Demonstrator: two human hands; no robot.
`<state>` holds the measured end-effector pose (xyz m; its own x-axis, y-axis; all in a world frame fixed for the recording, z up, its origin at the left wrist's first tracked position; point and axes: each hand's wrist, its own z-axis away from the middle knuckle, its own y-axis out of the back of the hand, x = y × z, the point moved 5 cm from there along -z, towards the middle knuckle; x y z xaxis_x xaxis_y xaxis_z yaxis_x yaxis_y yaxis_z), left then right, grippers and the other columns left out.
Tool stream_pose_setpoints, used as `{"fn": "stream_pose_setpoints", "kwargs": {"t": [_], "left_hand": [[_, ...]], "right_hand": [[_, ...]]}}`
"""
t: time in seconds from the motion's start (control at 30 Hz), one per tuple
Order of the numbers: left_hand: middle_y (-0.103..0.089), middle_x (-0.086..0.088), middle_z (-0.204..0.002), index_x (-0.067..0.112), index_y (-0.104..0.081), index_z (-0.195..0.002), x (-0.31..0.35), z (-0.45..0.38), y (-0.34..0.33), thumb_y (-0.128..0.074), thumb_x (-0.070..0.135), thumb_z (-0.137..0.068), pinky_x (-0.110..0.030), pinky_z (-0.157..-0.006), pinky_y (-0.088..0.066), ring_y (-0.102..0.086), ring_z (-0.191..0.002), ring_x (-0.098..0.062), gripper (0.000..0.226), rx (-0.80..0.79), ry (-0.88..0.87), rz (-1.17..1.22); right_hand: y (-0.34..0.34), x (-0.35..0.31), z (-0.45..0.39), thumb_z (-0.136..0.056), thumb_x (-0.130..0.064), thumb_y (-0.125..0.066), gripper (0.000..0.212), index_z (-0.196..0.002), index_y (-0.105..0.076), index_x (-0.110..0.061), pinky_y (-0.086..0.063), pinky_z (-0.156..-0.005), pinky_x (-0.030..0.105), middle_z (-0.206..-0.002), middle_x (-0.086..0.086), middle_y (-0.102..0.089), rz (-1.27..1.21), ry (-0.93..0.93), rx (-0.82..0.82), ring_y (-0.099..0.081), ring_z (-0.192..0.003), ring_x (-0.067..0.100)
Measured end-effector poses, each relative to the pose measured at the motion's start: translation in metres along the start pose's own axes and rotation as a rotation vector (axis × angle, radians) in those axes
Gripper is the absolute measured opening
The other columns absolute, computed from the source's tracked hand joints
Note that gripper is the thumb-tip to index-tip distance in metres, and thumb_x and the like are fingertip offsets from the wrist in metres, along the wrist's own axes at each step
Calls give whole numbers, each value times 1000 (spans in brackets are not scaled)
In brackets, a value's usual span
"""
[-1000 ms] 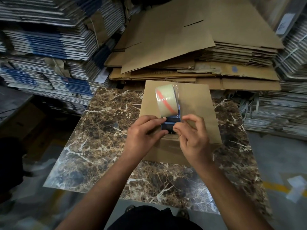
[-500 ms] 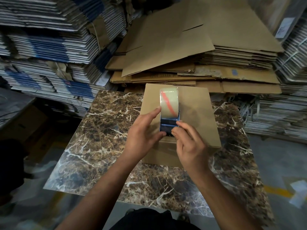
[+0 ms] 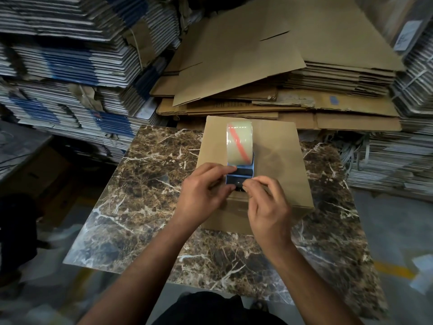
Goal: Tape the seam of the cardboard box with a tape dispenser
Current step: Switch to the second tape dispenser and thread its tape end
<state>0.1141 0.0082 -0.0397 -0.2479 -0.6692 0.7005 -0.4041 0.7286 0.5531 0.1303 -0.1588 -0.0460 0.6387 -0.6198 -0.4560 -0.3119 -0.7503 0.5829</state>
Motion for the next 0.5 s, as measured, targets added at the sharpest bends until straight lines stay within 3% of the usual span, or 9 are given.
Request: {"fn": "stream_pose_setpoints", "kwargs": {"t": [0.17, 0.33, 0.5], "left_hand": [[-66, 5, -98, 19, -75, -119, 1, -2, 1, -85, 16, -79, -22, -74, -55, -66, -83, -10, 42, 8, 8, -11], [-67, 5, -97, 20, -74, -121, 3, -2, 0, -86, 16, -78, -18, -78, -55, -66, -85, -7, 44, 20, 7, -35], [-68, 9, -90, 26, -59, -115, 2, -3, 1, -87, 19, -76, -15, -76, -54, -66, -83, -6, 48, 18, 82, -11]], "right_hand": [[-1, 1, -3, -98, -1, -57, 19, -102, -75, -3, -57, -86, 32, -103, 11, -71, -14, 3, -14, -70, -94, 26], [3, -2, -5, -104, -10, -43, 32, -102, -74, -1, -57, -89, 23, -113, 18, -64, -94, -4, -33, -71, -93, 23], [4, -4, -6, -97, -6, -49, 25, -101, -73, -3, -63, -87, 35, -127, 11, -44, -148, -11, -41, -73, -93, 24]]}}
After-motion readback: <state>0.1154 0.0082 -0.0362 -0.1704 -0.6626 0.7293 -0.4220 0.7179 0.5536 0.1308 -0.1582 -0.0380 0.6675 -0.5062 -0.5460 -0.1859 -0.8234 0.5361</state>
